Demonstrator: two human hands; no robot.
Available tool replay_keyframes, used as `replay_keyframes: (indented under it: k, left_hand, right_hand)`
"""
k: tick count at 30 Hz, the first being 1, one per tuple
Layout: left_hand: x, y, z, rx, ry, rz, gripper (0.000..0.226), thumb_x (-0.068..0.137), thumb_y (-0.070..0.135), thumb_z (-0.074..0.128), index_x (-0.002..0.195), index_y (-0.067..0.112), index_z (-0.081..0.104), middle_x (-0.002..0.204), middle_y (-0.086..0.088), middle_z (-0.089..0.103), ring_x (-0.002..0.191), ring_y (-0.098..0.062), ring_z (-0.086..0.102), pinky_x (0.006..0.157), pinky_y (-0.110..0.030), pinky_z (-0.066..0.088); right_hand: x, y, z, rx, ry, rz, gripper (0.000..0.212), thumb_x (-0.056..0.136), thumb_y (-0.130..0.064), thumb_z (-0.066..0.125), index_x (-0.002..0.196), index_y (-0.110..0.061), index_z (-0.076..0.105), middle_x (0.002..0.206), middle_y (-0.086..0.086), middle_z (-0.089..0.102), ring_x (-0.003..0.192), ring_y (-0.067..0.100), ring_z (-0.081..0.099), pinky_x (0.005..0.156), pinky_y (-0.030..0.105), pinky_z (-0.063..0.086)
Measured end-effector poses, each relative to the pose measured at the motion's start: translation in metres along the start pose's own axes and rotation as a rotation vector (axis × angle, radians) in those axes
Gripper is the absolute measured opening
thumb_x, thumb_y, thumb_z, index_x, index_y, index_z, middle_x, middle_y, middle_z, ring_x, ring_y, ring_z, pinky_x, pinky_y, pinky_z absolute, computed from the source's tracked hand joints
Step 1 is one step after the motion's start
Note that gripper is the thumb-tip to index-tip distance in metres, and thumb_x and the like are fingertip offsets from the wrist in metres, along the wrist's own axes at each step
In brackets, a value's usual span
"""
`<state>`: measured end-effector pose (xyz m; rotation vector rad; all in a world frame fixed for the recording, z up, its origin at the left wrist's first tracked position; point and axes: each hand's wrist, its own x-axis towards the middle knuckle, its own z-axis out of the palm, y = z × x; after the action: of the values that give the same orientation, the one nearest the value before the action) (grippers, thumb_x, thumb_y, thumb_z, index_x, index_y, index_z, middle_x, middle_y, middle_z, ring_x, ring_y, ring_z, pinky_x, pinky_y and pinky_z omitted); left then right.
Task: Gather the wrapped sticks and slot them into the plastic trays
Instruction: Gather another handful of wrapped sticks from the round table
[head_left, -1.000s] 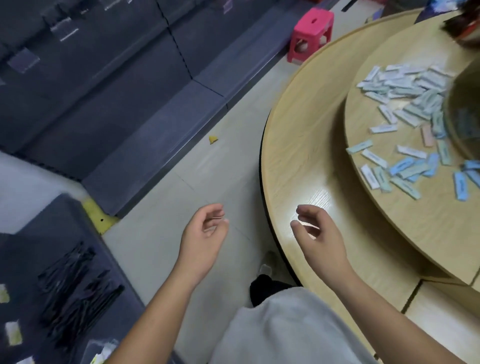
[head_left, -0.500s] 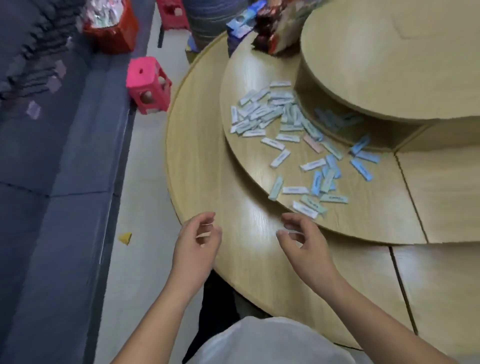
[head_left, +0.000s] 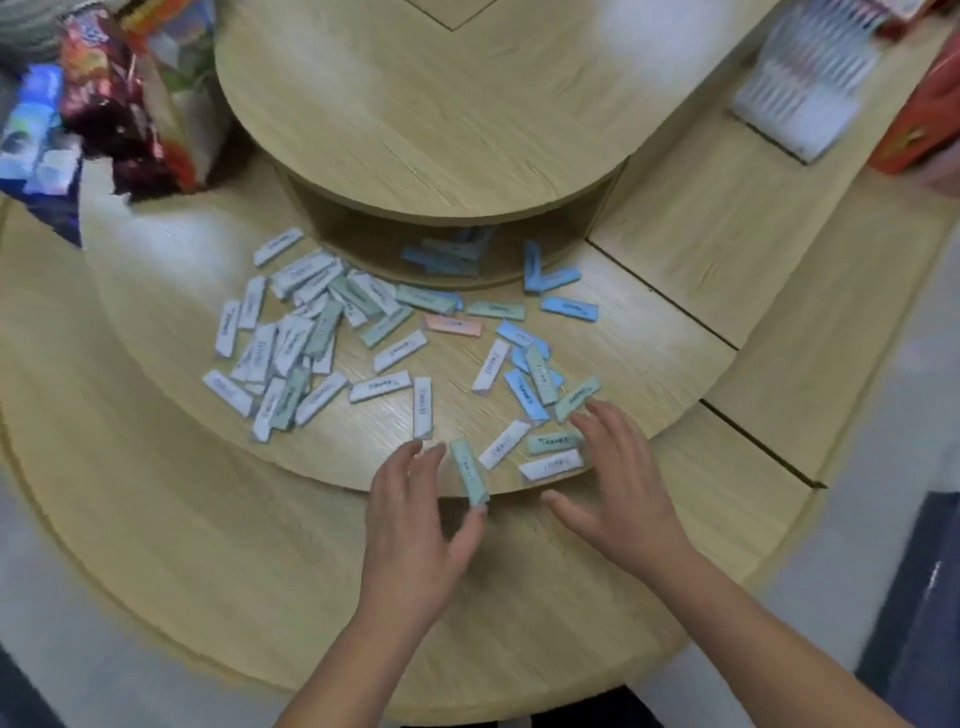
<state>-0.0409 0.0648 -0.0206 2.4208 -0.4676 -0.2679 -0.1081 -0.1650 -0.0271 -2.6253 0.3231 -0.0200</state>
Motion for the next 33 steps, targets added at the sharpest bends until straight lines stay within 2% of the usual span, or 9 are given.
replay_keyframes:
  k: [4,7,12,16,20,22,26,30,33]
  left_hand:
    - [0.031,-0.003,0.043,0.261,-0.057,0.269,0.071,0.081,0.057,0.062,0.138,0.017,0.047,0.152,-0.020,0.039,0.146,-0.042,0.029,0.116,-0.060,0.027]
    - [0.057,-0.015,0.067,0.400,-0.073,0.363,0.076,0.083,0.067,0.059,0.140,0.018,0.052,0.158,-0.022,0.035,0.148,-0.044,0.025,0.117,-0.062,0.023]
    - [0.109,-0.033,0.072,0.489,-0.064,0.414,0.084,0.085,0.076,0.048,0.147,0.018,0.049,0.161,-0.021,0.029,0.152,-0.043,0.014,0.120,-0.062,0.013]
    - [0.142,-0.033,0.060,0.513,-0.057,0.423,0.091,0.081,0.081,0.048,0.146,0.017,0.051,0.161,-0.019,0.030,0.152,-0.043,0.015,0.118,-0.063,0.017]
    - [0.158,-0.038,0.037,0.392,0.013,0.466,0.086,0.090,0.079,0.033,0.146,0.017,0.049,0.160,-0.017,0.032,0.153,-0.040,0.015,0.120,-0.058,0.015]
    - [0.175,-0.041,0.024,0.376,0.049,0.430,0.079,0.095,0.074,0.028,0.149,0.018,0.042,0.162,-0.016,0.029,0.153,-0.038,0.013,0.121,-0.055,0.012]
    - [0.237,-0.039,0.009,0.513,0.032,0.314,0.075,0.093,0.065,0.035,0.151,0.019,0.039,0.149,-0.021,0.040,0.139,-0.045,0.034,0.116,-0.061,0.024]
    - [0.289,-0.045,0.007,0.603,-0.020,0.315,0.080,0.087,0.066,0.035,0.152,0.020,0.036,0.150,-0.014,0.040,0.139,-0.037,0.034,0.114,-0.051,0.029]
    - [0.294,-0.050,0.005,0.593,-0.064,0.359,0.083,0.084,0.065,0.038,0.153,0.018,0.035,0.150,-0.012,0.041,0.138,-0.036,0.037,0.111,-0.050,0.033]
  right_hand:
    - [0.034,0.025,0.020,-0.143,-0.099,-0.044,0.108,0.071,-0.080,0.059,0.155,-0.022,0.021,0.164,0.007,0.012,0.153,0.030,0.003,0.120,0.056,0.016]
    - [0.059,0.037,0.032,-0.219,-0.131,-0.096,0.114,0.070,-0.087,0.050,0.157,-0.023,0.015,0.166,0.009,0.008,0.153,0.032,-0.001,0.119,0.061,0.014]
    - [0.100,0.037,0.040,-0.224,-0.078,-0.126,0.108,0.071,-0.084,0.051,0.155,-0.019,0.030,0.164,0.011,0.014,0.152,0.034,0.007,0.118,0.062,0.016]
    - [0.128,0.026,0.042,-0.139,-0.040,-0.120,0.097,0.076,-0.073,0.054,0.153,-0.018,0.035,0.164,0.009,0.018,0.153,0.029,0.007,0.119,0.057,0.018]
    - [0.141,0.022,0.037,-0.128,0.152,-0.147,0.077,0.083,-0.062,0.052,0.139,-0.009,0.054,0.150,0.013,0.043,0.142,0.034,0.035,0.111,0.057,0.031]
    - [0.159,0.015,0.033,-0.103,0.230,-0.179,0.069,0.090,-0.057,0.047,0.135,-0.006,0.057,0.144,0.014,0.048,0.137,0.035,0.041,0.110,0.053,0.032]
    - [0.228,-0.015,0.032,-0.225,0.106,-0.269,0.067,0.089,-0.051,0.043,0.146,-0.016,0.045,0.143,0.013,0.047,0.135,0.039,0.038,0.110,0.055,0.029]
    - [0.282,-0.026,0.036,-0.405,-0.023,-0.197,0.070,0.086,-0.051,0.025,0.148,-0.024,0.042,0.148,0.009,0.047,0.132,0.037,0.043,0.107,0.049,0.033]
    - [0.289,-0.026,0.037,-0.440,-0.104,-0.222,0.071,0.085,-0.053,0.020,0.148,-0.026,0.038,0.153,0.004,0.042,0.137,0.034,0.038,0.110,0.048,0.032]
